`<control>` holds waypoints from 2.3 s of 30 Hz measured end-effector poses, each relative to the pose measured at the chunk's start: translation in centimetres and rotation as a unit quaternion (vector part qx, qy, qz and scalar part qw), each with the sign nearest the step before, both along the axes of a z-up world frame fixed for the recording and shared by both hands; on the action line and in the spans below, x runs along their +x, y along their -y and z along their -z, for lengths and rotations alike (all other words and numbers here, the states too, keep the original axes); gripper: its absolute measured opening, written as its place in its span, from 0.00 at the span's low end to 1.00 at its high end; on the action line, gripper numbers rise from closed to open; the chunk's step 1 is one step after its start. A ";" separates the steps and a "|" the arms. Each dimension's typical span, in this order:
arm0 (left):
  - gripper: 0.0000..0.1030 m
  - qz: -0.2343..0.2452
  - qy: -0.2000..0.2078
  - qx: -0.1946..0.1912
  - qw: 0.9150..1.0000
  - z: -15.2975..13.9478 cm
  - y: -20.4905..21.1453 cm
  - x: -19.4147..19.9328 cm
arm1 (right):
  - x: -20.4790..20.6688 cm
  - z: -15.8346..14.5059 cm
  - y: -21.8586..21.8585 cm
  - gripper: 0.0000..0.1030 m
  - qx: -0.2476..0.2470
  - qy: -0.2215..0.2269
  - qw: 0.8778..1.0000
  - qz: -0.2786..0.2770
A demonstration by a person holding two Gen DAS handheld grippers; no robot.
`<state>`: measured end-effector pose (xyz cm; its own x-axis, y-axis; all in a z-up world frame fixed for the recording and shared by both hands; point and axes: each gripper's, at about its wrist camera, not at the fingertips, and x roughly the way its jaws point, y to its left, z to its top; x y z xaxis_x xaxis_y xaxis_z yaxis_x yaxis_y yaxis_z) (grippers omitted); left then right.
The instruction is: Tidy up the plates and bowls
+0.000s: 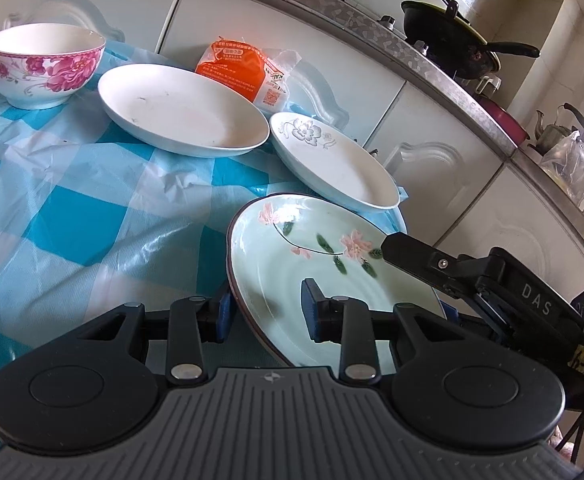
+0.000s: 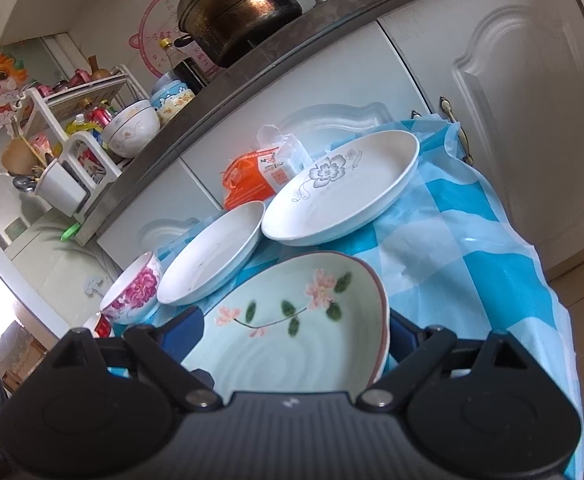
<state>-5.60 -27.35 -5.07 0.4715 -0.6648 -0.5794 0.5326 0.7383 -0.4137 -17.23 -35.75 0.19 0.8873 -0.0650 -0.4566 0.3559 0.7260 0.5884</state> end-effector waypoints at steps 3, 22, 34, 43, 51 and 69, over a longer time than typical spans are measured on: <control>0.34 0.001 0.000 -0.002 1.000 -0.3 -0.7 -0.4 | -0.2 -0.2 -0.5 0.90 -0.006 0.000 1.000 -0.005; 0.34 0.004 -0.003 0.005 1.000 -1.6 -7.4 -5.1 | -2.9 -2.3 -6.7 0.90 -0.029 -0.009 0.999 -0.038; 0.34 0.012 -0.010 0.017 1.000 -0.8 -10.1 -7.6 | -4.9 -2.0 -10.1 0.90 -0.042 -0.037 0.998 -0.042; 0.34 0.016 0.006 0.019 1.000 -0.6 -10.6 -8.5 | -5.0 -1.2 -11.0 0.90 -0.050 -0.060 0.996 -0.039; 0.32 0.006 0.022 0.023 0.999 -0.9 -11.0 -8.7 | -5.5 -1.8 -11.5 0.98 -0.049 -0.063 0.997 -0.015; 1.00 -0.022 0.092 0.002 0.995 -3.9 -17.0 -13.0 | -11.1 -5.0 -16.2 0.99 -0.205 -0.085 0.972 0.074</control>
